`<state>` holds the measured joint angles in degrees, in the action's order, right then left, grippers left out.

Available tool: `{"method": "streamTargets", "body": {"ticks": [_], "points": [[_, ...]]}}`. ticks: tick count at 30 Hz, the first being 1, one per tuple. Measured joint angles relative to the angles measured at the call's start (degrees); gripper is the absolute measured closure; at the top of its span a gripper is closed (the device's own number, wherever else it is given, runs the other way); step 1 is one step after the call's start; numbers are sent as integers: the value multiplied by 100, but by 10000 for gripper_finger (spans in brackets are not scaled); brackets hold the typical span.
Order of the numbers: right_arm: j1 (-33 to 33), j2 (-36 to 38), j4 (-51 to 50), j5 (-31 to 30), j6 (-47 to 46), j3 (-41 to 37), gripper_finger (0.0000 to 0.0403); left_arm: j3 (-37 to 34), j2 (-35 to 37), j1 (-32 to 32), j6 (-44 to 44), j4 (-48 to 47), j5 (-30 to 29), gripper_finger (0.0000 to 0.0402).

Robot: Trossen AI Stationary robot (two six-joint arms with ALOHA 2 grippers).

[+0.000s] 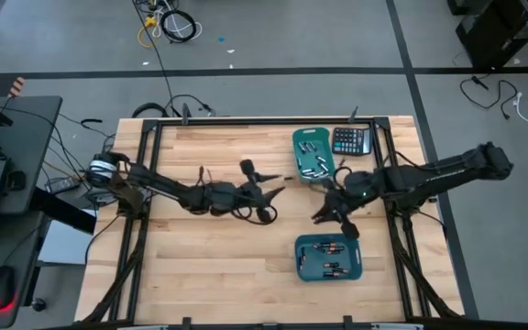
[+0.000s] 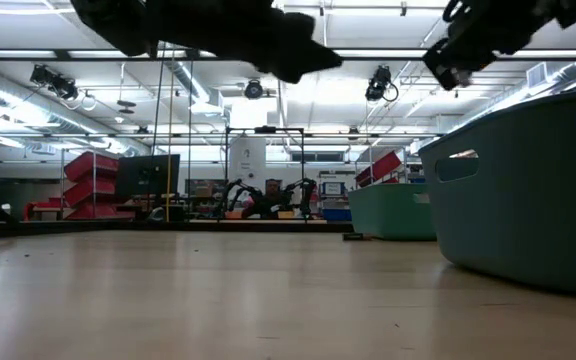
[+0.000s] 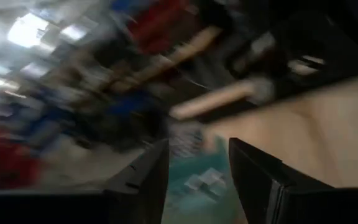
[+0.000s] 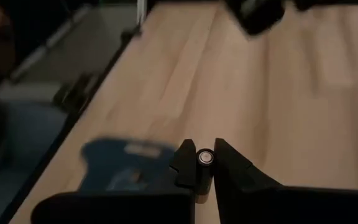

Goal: Sort batteries
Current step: Put the black battery into the blue bin

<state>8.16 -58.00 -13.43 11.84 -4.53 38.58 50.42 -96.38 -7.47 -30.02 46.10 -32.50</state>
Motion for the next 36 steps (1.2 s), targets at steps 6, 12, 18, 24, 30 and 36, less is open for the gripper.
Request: {"method": "streamTargets", "body": {"ticks": [6, 12, 18, 24, 30, 36], "points": [[693, -383, -1726, 10, -526, 611, 381, 2, 286, 444, 1733, -1944, 1731, 245], [1209, -769, -2652, 325, -1320, 656, 374, -3, -71, 486, 2146, -2339, 1765, 249], [1431, -826, -2731, 514, -1693, 654, 349, -3, -160, 475, 2155, -2135, 1573, 249], [1471, -823, -2736, 440, -1833, 654, 331, -3, -160, 526, 2149, -1909, 1393, 249], [1421, -528, -2730, -103, -1391, 654, 323, -1, -232, 691, 2274, -1666, 1467, 249], [1414, 276, -2721, -1335, -813, 654, 325, 15, -767, 892, 2286, -881, 1572, 249]]}}
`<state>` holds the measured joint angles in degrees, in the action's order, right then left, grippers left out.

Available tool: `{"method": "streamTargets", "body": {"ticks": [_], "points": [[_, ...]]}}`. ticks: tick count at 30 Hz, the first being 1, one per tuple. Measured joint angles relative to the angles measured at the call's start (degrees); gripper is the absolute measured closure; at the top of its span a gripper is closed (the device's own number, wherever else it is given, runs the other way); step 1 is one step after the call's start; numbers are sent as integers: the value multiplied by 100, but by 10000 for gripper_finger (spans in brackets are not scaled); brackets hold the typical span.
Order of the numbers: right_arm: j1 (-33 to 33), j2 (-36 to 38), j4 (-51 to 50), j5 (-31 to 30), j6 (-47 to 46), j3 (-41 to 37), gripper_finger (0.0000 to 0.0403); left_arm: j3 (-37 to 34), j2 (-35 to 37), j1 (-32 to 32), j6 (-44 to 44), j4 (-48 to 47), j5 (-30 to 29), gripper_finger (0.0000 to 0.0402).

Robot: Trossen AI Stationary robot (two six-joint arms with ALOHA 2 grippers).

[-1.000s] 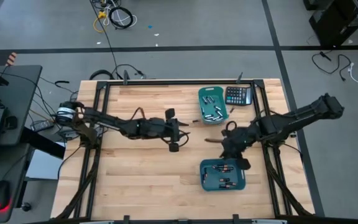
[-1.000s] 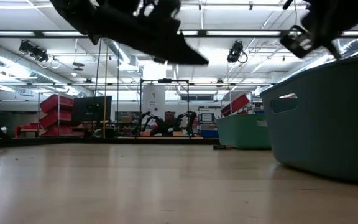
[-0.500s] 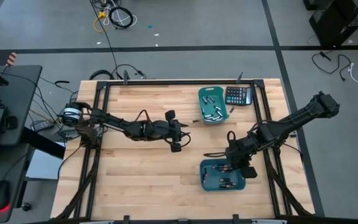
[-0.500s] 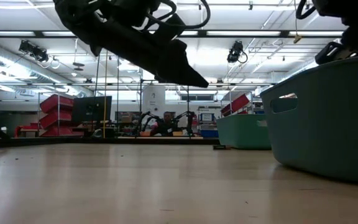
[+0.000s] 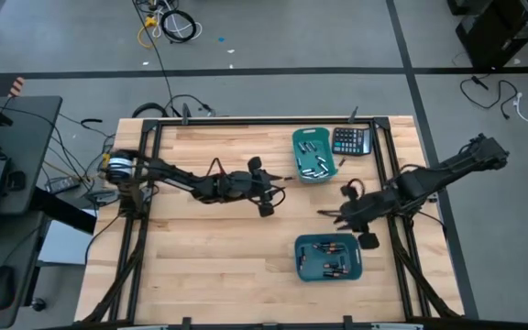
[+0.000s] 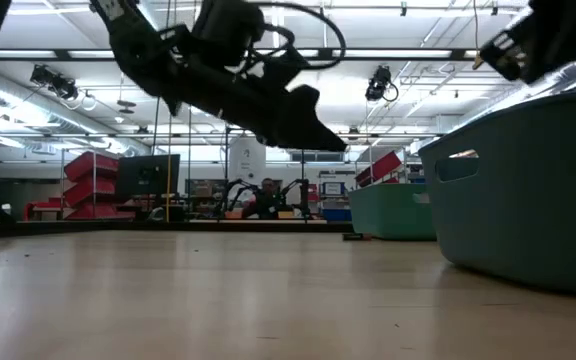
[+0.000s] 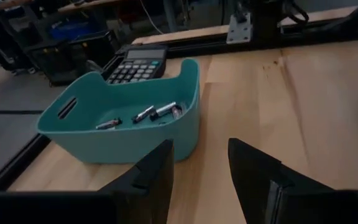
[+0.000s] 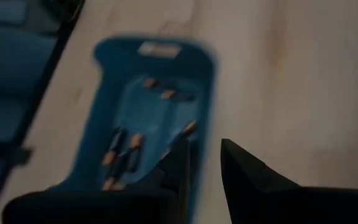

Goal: Sort batteries
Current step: Put the black battery into the blue bin

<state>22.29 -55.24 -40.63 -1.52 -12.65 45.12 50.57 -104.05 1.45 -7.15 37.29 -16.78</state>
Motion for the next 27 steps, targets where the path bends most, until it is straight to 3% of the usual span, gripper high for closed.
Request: {"method": "streamTargets", "body": {"ticks": [4, 7, 12, 22, 27], "points": [[-45, 544, 20, -816, 338, 0, 324, 192, -502, 144, 472, 621, 150, 249], [-168, 860, 34, -1068, 538, 0, 325, 716, -809, 263, 900, 312, 224, 249], [-339, 1123, 100, -1084, 700, 0, 324, 1371, -1265, 352, 606, -1102, 12, 249], [-343, 1043, 165, -981, 982, 0, 323, 1482, -1377, 702, 565, -1545, -21, 249], [-342, 961, 175, -979, 1140, 0, 324, 1480, -1545, 914, 477, -1495, 614, 249]]}}
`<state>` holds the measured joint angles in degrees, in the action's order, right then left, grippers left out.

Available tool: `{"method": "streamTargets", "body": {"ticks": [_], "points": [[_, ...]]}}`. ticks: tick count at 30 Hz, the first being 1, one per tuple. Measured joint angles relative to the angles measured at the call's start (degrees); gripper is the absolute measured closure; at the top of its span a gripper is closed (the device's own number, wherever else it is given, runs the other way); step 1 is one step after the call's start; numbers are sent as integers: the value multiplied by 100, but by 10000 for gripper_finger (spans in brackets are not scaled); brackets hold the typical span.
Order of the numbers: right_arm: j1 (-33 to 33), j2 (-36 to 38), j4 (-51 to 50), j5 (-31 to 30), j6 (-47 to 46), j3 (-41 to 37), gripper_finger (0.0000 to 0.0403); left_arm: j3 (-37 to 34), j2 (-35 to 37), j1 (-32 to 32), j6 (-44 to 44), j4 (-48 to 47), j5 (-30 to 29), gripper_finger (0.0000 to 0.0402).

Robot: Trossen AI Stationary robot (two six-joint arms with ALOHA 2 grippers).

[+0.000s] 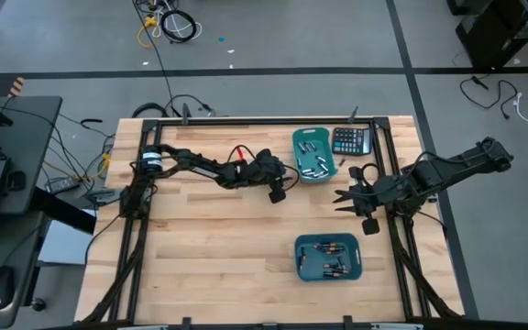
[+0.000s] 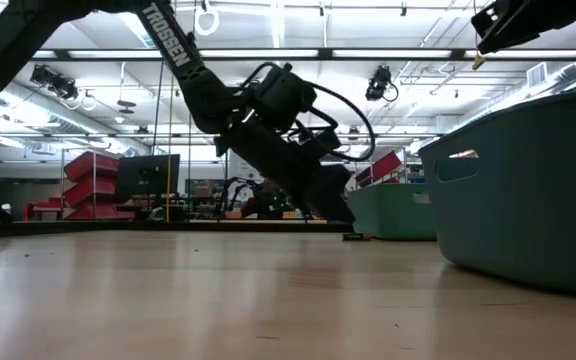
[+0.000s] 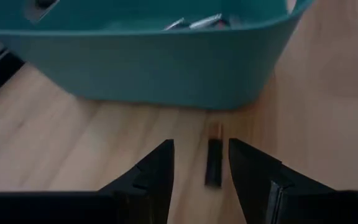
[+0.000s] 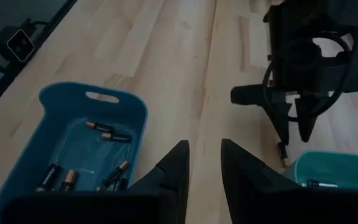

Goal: Sort batteries
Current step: Put the black battery into the blue bin

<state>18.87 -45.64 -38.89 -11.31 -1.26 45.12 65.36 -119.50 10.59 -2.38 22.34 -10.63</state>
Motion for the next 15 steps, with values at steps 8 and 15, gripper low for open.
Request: {"method": "streamTargets", "body": {"ticks": [8, 15], "points": [[-19, -60, 32, 0, 19, 0, 324, 0, -135, 32, -45, 51, 215, 249], [-98, -65, 40, 0, 144, 0, 323, 10, -189, 66, -56, -3, 255, 249]]}}
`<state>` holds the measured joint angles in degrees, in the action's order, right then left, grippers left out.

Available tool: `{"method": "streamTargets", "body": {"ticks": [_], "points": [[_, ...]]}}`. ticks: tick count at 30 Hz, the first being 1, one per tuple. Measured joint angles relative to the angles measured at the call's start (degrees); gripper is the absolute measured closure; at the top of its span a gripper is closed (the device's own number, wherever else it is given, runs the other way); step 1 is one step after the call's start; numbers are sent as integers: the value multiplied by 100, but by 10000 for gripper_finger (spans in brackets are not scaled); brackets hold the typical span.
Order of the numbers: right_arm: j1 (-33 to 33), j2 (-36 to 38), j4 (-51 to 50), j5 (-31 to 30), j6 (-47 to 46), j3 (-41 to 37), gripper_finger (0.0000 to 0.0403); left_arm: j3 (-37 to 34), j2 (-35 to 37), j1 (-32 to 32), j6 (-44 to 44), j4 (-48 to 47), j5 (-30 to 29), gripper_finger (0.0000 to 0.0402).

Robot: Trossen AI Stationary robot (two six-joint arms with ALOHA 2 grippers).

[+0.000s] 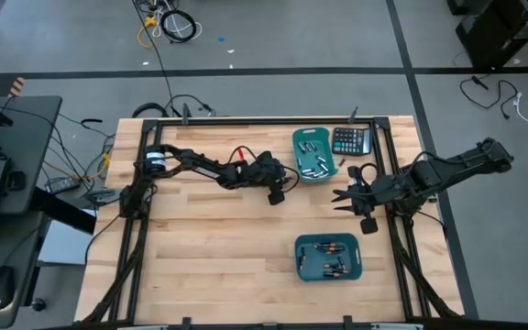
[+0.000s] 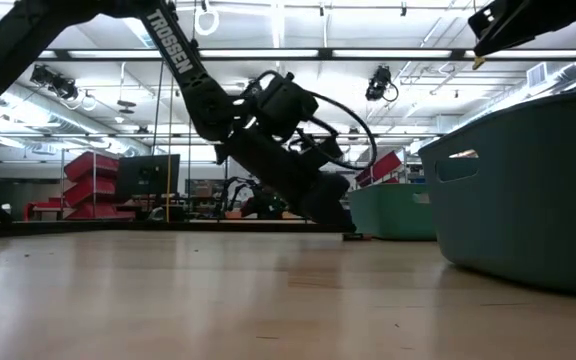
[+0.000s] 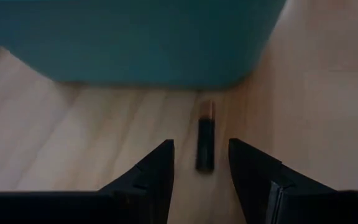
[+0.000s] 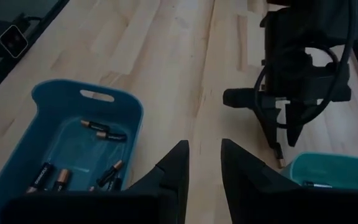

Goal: Sort batteries
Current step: Put the black battery into the blue bin

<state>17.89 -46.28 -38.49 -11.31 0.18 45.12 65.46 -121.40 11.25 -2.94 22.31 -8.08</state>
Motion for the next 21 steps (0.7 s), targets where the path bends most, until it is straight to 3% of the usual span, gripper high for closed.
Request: {"method": "streamTargets", "body": {"ticks": [6, 14, 17, 21], "points": [[-58, -26, 4, 0, 3, 0, 325, 18, -311, 88, 7, 282, 481, 249], [-90, -57, 78, 33, 0, -60, 325, 27, -434, 85, -220, 260, 428, 259], [-90, -59, 151, 35, 1, -166, 325, 27, -440, 108, -334, 237, 391, 283], [-90, -61, 242, 44, -20, -293, 325, 27, -442, 142, -350, 159, 480, 344]]}}
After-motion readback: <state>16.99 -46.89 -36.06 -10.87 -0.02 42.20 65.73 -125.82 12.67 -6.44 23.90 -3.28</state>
